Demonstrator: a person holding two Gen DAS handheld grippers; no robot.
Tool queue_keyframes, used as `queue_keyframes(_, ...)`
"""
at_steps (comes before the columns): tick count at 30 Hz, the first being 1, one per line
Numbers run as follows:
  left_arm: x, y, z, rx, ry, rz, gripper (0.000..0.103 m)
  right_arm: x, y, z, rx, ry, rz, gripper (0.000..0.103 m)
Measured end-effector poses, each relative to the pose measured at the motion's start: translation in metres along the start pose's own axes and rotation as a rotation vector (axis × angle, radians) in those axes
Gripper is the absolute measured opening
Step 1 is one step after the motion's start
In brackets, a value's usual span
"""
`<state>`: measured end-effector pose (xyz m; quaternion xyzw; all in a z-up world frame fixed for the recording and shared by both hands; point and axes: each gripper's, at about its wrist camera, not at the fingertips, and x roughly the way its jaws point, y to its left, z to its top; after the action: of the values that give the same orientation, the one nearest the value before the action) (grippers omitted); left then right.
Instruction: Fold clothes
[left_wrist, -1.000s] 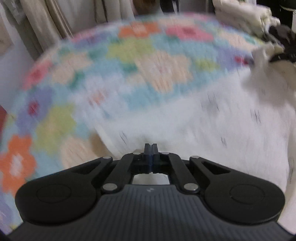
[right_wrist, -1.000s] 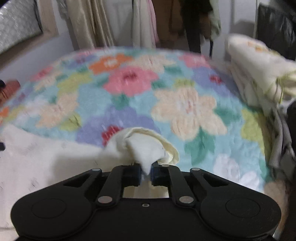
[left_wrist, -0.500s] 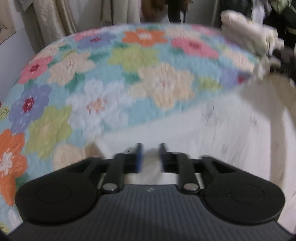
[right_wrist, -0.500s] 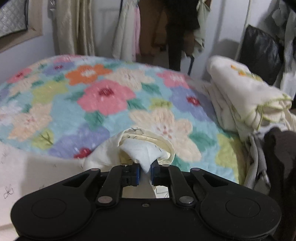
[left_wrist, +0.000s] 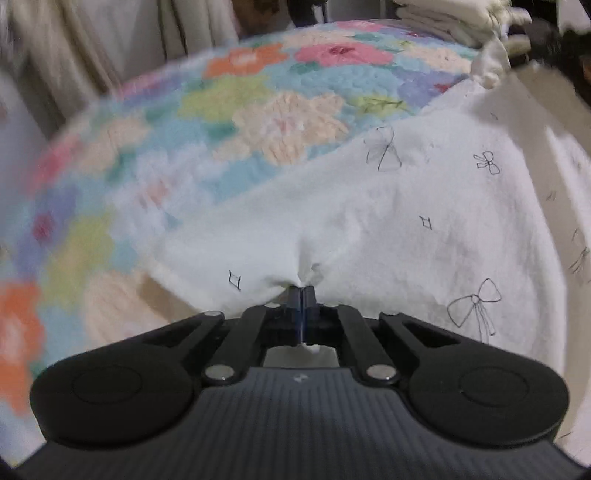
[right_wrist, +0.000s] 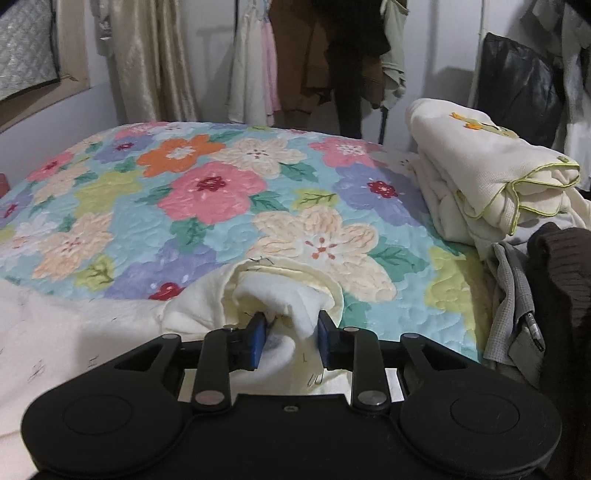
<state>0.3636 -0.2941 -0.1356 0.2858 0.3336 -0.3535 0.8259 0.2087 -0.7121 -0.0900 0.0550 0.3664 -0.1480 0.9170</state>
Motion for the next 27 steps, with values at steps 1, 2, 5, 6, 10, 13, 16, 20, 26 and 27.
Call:
queue_keyframes(1, -0.007, -0.003, 0.004, 0.035, -0.034, 0.035, 0.000, -0.003, -0.002, -0.001, 0.000, -0.007, 0.014, 0.036)
queue_keyframes(2, -0.012, -0.002, 0.010, 0.040, -0.055, 0.051, 0.000, -0.007, -0.004, -0.002, 0.003, -0.015, 0.027, 0.041)
queue_keyframes(5, -0.020, 0.013, 0.028, -0.007, -0.092, 0.060, 0.000, -0.016, -0.017, -0.007, 0.081, -0.062, 0.028, 0.051)
queue_keyframes(6, -0.019, 0.020, 0.035, -0.034, -0.097, 0.065, 0.000, -0.019, -0.022, -0.010, 0.134, -0.066, 0.036, 0.054)
queue_keyframes(10, -0.005, 0.062, 0.059, -0.216, -0.101, 0.051, 0.000, -0.019, -0.030, -0.017, 0.205, -0.037, 0.097, 0.059)
queue_keyframes(13, 0.013, 0.099, 0.073, -0.373, -0.096, 0.057, 0.000, -0.008, -0.029, -0.017, 0.168, -0.003, 0.070, 0.062)
queue_keyframes(16, 0.039, 0.121, 0.084, -0.443, -0.089, 0.104, 0.000, 0.003, -0.032, -0.013, 0.144, 0.022, 0.063, 0.063)
queue_keyframes(20, 0.050, 0.127, 0.097, -0.431, -0.116, 0.189, 0.000, 0.010, -0.035, -0.003, 0.111, -0.003, 0.024, 0.066)
queue_keyframes(26, 0.043, 0.105, 0.095, -0.427, -0.068, 0.049, 0.002, 0.036, -0.052, 0.008, 0.271, 0.057, 0.190, 0.080)
queue_keyframes(27, 0.045, 0.096, 0.096, -0.417, -0.053, 0.022, 0.002, 0.042, -0.054, 0.010, 0.308, 0.072, 0.203, 0.080)
